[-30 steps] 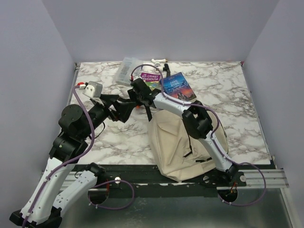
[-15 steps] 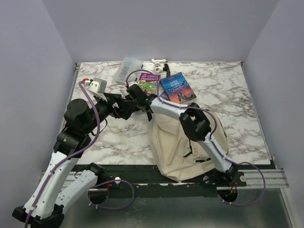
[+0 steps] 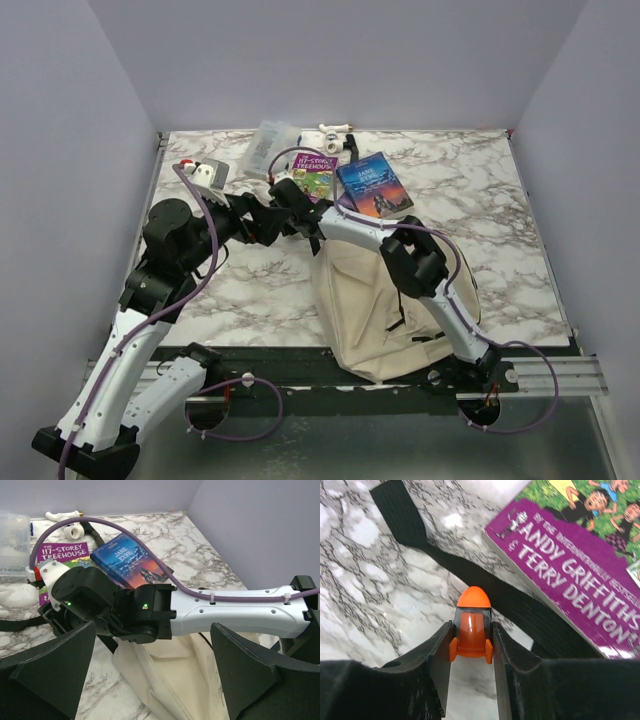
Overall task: Pack the student bag
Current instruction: Pick up the stationery from the center of the board, then place the stationery in the student bag.
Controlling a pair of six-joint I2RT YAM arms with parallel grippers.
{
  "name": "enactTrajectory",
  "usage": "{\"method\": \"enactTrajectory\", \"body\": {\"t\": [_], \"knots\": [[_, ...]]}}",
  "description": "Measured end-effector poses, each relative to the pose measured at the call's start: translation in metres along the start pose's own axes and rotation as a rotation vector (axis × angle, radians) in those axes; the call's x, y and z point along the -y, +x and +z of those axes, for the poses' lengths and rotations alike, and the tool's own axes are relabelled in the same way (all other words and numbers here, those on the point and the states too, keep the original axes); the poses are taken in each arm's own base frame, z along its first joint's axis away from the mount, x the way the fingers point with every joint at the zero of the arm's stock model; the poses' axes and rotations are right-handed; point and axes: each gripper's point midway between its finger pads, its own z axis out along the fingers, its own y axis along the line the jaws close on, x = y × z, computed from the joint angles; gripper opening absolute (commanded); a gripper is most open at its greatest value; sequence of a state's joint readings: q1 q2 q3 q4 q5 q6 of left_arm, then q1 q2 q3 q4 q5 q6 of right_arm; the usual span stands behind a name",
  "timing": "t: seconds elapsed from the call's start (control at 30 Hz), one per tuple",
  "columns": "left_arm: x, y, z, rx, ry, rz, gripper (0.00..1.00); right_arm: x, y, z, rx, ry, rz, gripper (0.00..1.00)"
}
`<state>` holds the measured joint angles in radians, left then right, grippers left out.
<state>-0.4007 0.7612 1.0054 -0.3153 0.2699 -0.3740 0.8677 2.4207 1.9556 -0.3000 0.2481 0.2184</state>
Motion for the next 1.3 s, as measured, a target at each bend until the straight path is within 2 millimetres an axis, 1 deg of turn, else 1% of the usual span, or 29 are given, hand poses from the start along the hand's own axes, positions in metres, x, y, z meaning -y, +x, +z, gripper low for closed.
{"method": "enactTrajectory", "body": {"t": [0.07, 0.13, 0.2, 0.27, 0.4, 0.47, 0.5, 0.57, 0.6, 0.63, 0.73, 0.77, 0.8, 0.83, 0.9, 0.93, 0.97, 1.07, 1.13, 1.2, 1.3], "knots": [[-0.002, 0.001, 0.001, -0.004, -0.004, -0.002, 0.98, 0.003, 0.004, -0.008, -0.011, 0.005, -0.002, 0.27], [-0.004, 0.001, 0.003, -0.007, -0.012, -0.003, 0.98, 0.008, 0.007, -0.024, -0.019, 0.006, -0.004, 0.27], [-0.006, 0.002, 0.003, -0.008, -0.018, -0.005, 0.98, 0.014, 0.004, -0.048, -0.011, 0.008, -0.002, 0.27], [-0.008, 0.002, 0.005, -0.011, -0.022, -0.006, 0.99, 0.021, -0.007, -0.072, 0.019, 0.014, 0.006, 0.26], [-0.013, 0.006, 0.009, -0.027, -0.035, -0.012, 0.98, 0.044, -0.032, -0.138, 0.120, 0.058, 0.032, 0.26], [-0.015, 0.008, 0.012, -0.037, -0.039, -0.016, 0.99, 0.062, -0.035, -0.170, 0.161, 0.106, 0.047, 0.27], [-0.016, 0.009, 0.013, -0.042, -0.041, -0.018, 0.98, 0.071, -0.033, -0.182, 0.175, 0.130, 0.054, 0.27], [-0.018, 0.012, 0.016, -0.054, -0.045, -0.021, 0.98, 0.094, -0.018, -0.210, 0.182, 0.182, 0.077, 0.27], [-0.019, 0.014, 0.018, -0.060, -0.045, -0.024, 0.98, 0.109, -0.007, -0.223, 0.178, 0.210, 0.100, 0.27], [-0.019, 0.015, 0.019, -0.065, -0.045, -0.026, 0.98, 0.122, 0.003, -0.231, 0.171, 0.233, 0.126, 0.28], [-0.020, 0.019, 0.022, -0.083, -0.041, -0.037, 0.99, 0.178, 0.042, -0.257, 0.133, 0.312, 0.266, 0.33], [-0.020, 0.020, 0.023, -0.088, -0.041, -0.039, 0.98, 0.192, 0.056, -0.264, 0.119, 0.326, 0.316, 0.34], [-0.020, 0.022, 0.024, -0.093, -0.041, -0.041, 0.99, 0.204, 0.069, -0.270, 0.109, 0.333, 0.366, 0.37], [-0.021, 0.023, 0.025, -0.097, -0.040, -0.042, 0.98, 0.212, 0.082, -0.276, 0.098, 0.328, 0.410, 0.39], [-0.022, 0.024, 0.027, -0.104, -0.042, -0.045, 0.98, 0.214, 0.101, -0.282, 0.078, 0.297, 0.474, 0.40], [-0.022, 0.025, 0.027, -0.106, -0.043, -0.046, 0.98, 0.210, 0.108, -0.284, 0.055, 0.264, 0.500, 0.40], [-0.023, 0.026, 0.028, -0.108, -0.044, -0.046, 0.98, 0.206, 0.111, -0.283, 0.039, 0.237, 0.518, 0.39], [-0.025, 0.030, 0.031, -0.123, -0.050, -0.051, 0.98, 0.194, 0.116, -0.273, -0.024, 0.108, 0.605, 0.38], [-0.027, 0.032, 0.033, -0.133, -0.053, -0.055, 0.98, 0.192, 0.123, -0.265, -0.071, 0.037, 0.685, 0.37], [-0.028, 0.034, 0.034, -0.140, -0.056, -0.058, 0.98, 0.190, 0.134, -0.259, -0.118, -0.024, 0.755, 0.37], [-0.028, 0.034, 0.034, -0.140, -0.056, -0.058, 0.98, 0.184, 0.155, -0.251, -0.193, -0.095, 0.844, 0.37]]}}
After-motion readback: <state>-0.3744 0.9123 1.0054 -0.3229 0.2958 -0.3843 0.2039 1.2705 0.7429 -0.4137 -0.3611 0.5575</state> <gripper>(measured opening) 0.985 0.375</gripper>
